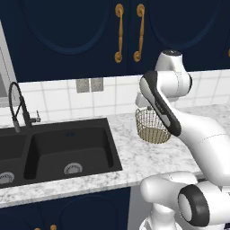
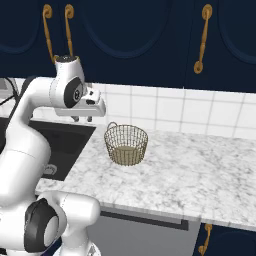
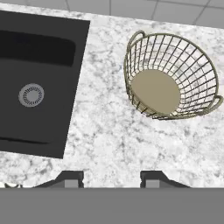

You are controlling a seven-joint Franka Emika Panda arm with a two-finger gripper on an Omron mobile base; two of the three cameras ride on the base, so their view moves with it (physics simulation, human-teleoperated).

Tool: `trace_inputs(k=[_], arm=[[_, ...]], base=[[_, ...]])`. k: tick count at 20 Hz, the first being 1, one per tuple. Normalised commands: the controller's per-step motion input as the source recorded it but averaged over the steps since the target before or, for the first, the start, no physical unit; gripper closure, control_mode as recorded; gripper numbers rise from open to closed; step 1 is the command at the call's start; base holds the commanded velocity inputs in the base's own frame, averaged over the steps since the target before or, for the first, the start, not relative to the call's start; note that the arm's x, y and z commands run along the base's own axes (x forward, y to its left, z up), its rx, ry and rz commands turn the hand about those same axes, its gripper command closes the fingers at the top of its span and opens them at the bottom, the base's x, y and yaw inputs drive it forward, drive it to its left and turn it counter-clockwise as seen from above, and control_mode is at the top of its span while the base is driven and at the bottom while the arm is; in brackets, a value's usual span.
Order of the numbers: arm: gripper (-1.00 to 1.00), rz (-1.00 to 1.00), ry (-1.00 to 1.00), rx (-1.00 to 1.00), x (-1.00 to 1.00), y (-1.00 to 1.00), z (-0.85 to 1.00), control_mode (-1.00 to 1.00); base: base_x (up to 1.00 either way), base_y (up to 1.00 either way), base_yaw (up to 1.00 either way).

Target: Open the cabinet, pick up the bread from the cabinet and place it in the basket. Then move the basket to the dining counter.

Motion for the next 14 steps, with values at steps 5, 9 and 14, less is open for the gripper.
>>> trace_inputs(k=[5, 9, 14], arm=[[-1.0, 0.0, -0.16, 0.0, -0.42, 0.01, 0.0, -1.0], [-1.0, 0.0, -0.37, 0.0, -0.34, 0.14, 0.46, -1.0], [-1.0, 0.0, -0.3, 0.03, -0.01, 0.04, 0.74, -1.0]], base=[[0.0, 0.0, 0.0], [0.0, 0.0, 0.0], [0.0, 0.0, 0.0]])
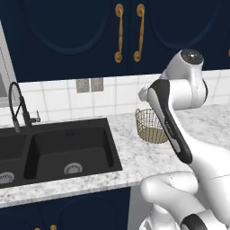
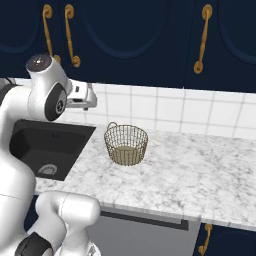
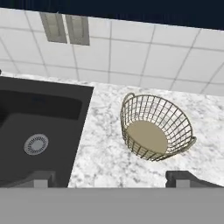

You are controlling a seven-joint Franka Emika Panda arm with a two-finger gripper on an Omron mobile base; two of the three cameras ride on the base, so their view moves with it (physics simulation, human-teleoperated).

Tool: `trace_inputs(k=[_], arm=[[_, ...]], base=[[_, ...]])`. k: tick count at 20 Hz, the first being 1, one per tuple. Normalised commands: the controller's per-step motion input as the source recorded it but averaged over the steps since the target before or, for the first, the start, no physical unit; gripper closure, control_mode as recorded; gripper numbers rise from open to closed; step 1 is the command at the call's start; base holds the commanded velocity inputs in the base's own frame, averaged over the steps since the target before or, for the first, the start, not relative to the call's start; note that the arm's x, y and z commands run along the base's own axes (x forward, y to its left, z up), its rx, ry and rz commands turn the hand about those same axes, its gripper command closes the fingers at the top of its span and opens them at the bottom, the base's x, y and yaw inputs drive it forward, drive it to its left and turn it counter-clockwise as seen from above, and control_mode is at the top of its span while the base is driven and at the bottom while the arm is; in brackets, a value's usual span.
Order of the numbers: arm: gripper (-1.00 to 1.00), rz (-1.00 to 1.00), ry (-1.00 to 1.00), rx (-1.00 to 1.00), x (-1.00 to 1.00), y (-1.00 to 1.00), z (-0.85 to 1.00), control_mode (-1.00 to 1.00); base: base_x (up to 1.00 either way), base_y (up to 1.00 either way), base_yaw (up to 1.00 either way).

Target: Open the cabinet, pick up the bread from the cabinet and place it in the basket. Then move the basket to the dining counter.

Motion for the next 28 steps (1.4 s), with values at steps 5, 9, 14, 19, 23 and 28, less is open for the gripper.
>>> trace_inputs(k=[5, 9, 14, 19, 23, 28], arm=[[-1.0, 0.0, -0.21, 0.08, 0.04, 0.11, 0.91, -1.0], [-1.0, 0.0, -0.08, 0.11, 0.4, 0.49, 0.79, -1.0], [-1.0, -0.04, -0.21, 0.0, 0.37, 0.56, 0.81, -1.0], [-1.0, -0.01, -0.02, 0.0, 0.47, 0.17, 0.71, -1.0], [-1.0, 0.0, 0.04, 0.0, 0.02, -0.07, 0.04, -1.0], [-1.0, 0.0, 0.0, 0.0, 0.54, -0.17, 0.02, -1.0]], base=[[0.0, 0.0, 0.0], [0.0, 0.0, 0.0], [0.0, 0.0, 0.0], [0.0, 0.0, 0.0], [0.0, 0.0, 0.0], [0.0, 0.0, 0.0]])
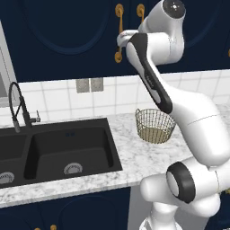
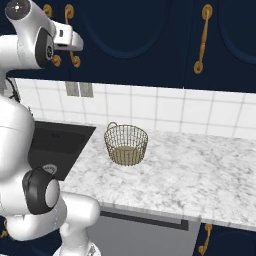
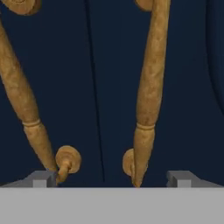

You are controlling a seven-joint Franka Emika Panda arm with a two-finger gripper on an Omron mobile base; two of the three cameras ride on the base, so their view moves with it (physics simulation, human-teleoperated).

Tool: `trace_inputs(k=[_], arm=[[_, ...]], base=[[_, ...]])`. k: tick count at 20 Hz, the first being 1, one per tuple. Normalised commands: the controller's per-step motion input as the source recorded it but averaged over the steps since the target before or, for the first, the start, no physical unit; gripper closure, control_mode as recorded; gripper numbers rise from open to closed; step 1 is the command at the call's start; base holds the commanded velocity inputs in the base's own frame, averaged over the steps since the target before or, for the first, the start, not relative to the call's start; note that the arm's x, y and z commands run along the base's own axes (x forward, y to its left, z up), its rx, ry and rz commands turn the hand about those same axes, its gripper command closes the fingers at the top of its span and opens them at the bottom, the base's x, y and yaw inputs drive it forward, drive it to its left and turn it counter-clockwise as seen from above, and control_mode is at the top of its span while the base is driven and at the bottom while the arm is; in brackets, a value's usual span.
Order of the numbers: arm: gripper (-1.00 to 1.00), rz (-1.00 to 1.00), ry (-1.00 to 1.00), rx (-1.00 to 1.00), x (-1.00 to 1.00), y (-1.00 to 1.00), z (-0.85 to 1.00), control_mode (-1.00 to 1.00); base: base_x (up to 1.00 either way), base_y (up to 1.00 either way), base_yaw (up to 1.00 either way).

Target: Open the cabinet, pick up the bread from the cabinet and place it in the basket. Then move the basket to the dining counter.

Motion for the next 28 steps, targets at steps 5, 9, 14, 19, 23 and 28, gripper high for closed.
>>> trace_inputs(k=[5, 9, 14, 19, 23, 28], arm=[[-1.0, 0.0, -0.04, 0.02, 0.77, -0.29, 0.0, -1.0], [-1.0, 0.0, -0.13, 0.01, 0.27, -0.04, 0.0, -1.0], [-1.0, 0.0, -0.19, 0.01, 0.27, 0.0, -0.02, -1.0], [1.0, 0.0, -0.12, 0.02, 0.63, 0.0, -0.03, -1.0], [1.0, 0.0, -0.05, 0.04, 0.32, 0.0, 0.0, -1.0], [1.0, 0.0, -0.04, 0.08, -0.45, -0.08, 0.02, -1.0]], base=[[0.0, 0.0, 0.0], [0.0, 0.0, 0.0], [0.0, 0.0, 0.0], [0.0, 0.0, 0.0], [0.0, 0.0, 0.0], [0.0, 0.0, 0.0]])
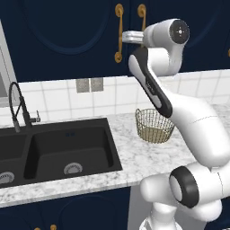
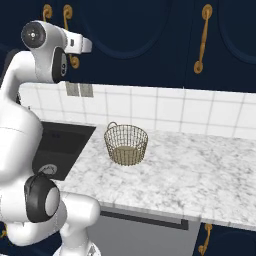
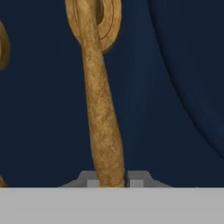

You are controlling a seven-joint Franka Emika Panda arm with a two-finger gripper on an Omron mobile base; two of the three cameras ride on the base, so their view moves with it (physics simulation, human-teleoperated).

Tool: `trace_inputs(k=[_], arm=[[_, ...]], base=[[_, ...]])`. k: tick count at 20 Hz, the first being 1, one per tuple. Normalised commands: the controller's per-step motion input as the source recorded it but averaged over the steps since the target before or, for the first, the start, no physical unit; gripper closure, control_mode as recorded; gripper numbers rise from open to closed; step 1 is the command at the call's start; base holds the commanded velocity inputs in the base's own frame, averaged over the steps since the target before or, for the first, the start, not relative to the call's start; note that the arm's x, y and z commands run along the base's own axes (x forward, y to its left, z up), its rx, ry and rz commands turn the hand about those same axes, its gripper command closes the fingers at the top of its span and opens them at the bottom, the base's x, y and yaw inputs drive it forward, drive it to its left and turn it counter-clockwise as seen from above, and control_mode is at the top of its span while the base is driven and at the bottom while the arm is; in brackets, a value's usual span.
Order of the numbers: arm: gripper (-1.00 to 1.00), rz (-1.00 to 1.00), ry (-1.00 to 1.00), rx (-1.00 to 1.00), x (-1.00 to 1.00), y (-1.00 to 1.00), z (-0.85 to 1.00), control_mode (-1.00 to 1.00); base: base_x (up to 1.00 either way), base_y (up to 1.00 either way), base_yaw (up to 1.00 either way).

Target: Open the cabinet, pick up the bread from the cabinet and place it in the basket. Then move the basket to the dining counter.

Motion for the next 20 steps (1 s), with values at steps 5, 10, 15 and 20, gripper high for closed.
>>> trace_inputs(k=[5, 10, 15, 20], arm=[[1.0, 0.0, 0.0, 0.1, -0.99, -0.36, 0.02, -1.0], [1.0, 0.0, 0.0, 0.08, -1.0, -0.75, 0.22, -1.0], [1.0, 0.0, 0.02, 0.05, -1.0, -0.83, 0.3, -1.0], [1.0, 0.0, 0.04, 0.05, -1.0, -0.88, 0.26, -1.0]], base=[[0.0, 0.0, 0.0], [0.0, 0.0, 0.0], [0.0, 0.0, 0.0], [0.0, 0.0, 0.0]])
